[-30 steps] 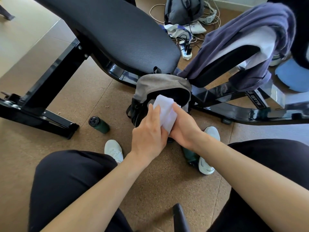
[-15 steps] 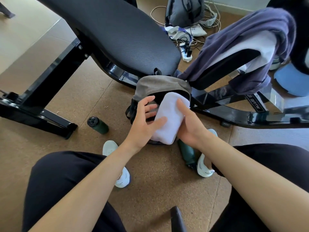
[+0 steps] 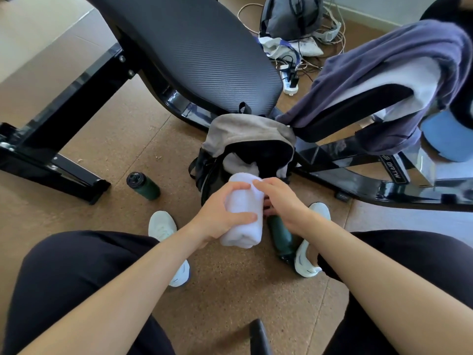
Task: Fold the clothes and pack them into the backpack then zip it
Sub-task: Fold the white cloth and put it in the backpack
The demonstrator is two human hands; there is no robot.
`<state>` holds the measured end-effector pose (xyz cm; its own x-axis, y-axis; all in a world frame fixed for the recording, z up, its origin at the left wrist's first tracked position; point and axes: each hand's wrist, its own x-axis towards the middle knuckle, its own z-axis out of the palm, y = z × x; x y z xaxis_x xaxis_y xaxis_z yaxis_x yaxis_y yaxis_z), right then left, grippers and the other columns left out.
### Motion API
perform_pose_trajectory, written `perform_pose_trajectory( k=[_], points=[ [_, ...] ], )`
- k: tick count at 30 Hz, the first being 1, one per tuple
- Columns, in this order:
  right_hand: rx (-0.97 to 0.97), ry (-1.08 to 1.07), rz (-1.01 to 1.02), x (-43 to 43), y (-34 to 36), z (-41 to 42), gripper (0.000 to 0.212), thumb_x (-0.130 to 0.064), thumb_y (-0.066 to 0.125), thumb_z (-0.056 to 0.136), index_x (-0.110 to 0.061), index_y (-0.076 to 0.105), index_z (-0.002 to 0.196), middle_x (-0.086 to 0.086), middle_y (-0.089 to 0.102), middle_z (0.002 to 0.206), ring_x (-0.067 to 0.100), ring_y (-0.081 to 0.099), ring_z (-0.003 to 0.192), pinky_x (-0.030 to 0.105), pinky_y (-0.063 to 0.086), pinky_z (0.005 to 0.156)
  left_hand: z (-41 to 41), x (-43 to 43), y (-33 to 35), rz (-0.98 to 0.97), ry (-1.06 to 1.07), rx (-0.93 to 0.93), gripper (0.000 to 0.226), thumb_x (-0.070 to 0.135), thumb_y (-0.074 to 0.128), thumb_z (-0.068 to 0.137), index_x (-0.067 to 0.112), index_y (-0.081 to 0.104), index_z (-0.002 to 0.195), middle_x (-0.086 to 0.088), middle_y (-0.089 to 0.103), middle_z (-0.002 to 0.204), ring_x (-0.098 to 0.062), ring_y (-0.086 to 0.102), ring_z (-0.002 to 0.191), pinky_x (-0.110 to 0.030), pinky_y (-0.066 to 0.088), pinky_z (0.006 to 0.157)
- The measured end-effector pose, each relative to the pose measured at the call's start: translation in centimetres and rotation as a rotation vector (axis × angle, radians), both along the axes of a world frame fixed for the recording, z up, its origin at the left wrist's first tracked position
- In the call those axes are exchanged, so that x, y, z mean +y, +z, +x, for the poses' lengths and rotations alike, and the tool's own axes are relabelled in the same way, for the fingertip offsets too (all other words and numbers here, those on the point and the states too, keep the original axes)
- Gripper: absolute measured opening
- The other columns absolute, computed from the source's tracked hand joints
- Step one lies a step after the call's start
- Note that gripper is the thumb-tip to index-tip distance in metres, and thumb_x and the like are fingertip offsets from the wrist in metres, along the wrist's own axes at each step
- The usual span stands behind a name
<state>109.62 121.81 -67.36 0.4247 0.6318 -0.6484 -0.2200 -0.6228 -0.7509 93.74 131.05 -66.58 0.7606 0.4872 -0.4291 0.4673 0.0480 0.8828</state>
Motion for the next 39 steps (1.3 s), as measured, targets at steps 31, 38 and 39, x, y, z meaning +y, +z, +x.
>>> perform_pose_trajectory(
  k=[31,38,39],
  points=[
    [-0.653,0.352,0.066,10.7,-3.2,15.9,0.079,0.007,0.053,0.090,-0.030,0.033,0.157,0.000,0.047,0.152,0.018,0.043,0.139,0.021,0.035,0.100,21.3,9.2,-22.5,-0.173,0.904,0.318,0.122,0.074,0.073,0.065,0.022,0.012,0.157,-0.014,0.039,0.145,-0.038,0.054,0.121,-0.041,0.047,0.094],
    [-0.644,0.341,0.096,11.1,-2.9,15.8,0.074,0.008,0.051,0.085,-0.032,0.044,0.147,0.000,0.059,0.134,0.019,0.055,0.123,0.040,0.050,0.104,18.3,10.5,-22.8,0.297,0.409,0.603,0.077,0.072,0.044,0.093,0.024,0.032,0.152,-0.008,0.064,0.128,-0.034,0.064,0.107,-0.048,0.050,0.093],
    [-0.646,0.340,0.097,11.0,-2.8,15.8,0.074,0.008,0.051,0.085,-0.033,0.045,0.146,0.001,0.060,0.131,0.019,0.057,0.120,0.041,0.051,0.103,17.4,10.1,-23.1,0.440,0.354,0.591,0.070,0.068,0.044,0.095,0.024,0.036,0.149,-0.005,0.065,0.116,-0.030,0.064,0.094,-0.046,0.054,0.082]
  ],
)
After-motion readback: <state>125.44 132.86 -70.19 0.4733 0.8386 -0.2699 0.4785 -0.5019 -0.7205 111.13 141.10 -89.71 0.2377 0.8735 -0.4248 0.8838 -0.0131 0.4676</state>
